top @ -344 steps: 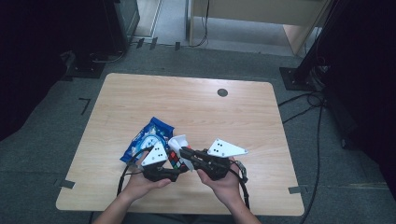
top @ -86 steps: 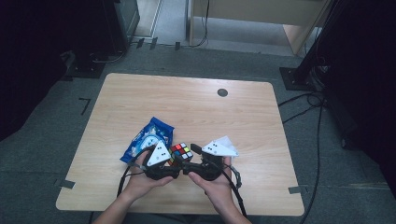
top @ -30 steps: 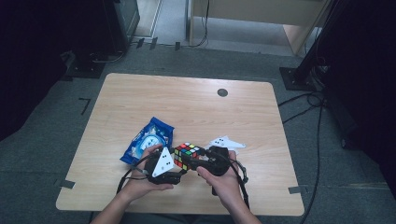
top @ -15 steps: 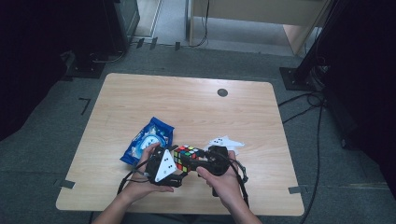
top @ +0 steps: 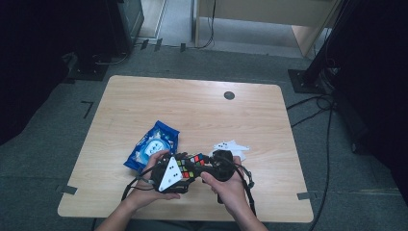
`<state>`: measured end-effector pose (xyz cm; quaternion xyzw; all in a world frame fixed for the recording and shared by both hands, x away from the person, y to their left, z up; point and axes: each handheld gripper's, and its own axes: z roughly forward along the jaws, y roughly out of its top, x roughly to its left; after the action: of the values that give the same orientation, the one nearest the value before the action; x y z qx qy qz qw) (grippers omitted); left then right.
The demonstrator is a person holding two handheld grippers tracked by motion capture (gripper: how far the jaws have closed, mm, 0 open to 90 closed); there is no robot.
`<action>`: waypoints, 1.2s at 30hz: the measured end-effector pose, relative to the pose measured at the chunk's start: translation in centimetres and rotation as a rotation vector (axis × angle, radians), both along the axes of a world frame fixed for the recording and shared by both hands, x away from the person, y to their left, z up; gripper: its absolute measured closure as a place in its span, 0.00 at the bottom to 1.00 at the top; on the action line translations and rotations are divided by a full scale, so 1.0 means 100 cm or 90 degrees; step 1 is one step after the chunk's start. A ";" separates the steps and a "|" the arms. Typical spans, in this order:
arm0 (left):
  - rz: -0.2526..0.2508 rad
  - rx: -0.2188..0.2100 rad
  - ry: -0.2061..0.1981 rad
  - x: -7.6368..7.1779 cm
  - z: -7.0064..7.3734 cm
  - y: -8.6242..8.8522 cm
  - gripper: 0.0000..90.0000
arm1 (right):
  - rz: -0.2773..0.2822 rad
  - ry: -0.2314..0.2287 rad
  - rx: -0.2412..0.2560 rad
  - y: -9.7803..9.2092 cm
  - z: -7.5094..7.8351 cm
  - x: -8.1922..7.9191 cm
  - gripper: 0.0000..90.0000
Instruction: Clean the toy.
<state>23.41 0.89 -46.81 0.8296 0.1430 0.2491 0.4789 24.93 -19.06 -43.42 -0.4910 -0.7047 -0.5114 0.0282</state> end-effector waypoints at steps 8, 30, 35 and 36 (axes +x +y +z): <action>-0.004 0.002 -0.007 -0.001 0.001 0.002 0.32 | -0.016 -0.008 0.014 -0.004 -0.003 0.002 0.38; 0.054 -0.045 0.061 0.018 0.005 0.024 0.38 | -0.100 -0.147 -0.234 -0.066 -0.041 0.037 0.37; 0.051 -0.046 0.066 0.018 0.005 0.024 0.38 | -0.106 -0.102 -0.310 -0.075 -0.071 0.048 0.34; 0.050 -0.047 0.067 0.018 0.005 0.024 0.38 | -0.101 -0.100 -0.312 -0.075 -0.072 0.048 0.33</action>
<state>25.20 3.27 -46.26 0.8169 0.2100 0.2182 0.4908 29.76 -26.60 -50.65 -0.4958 -0.7670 -0.3623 -0.1862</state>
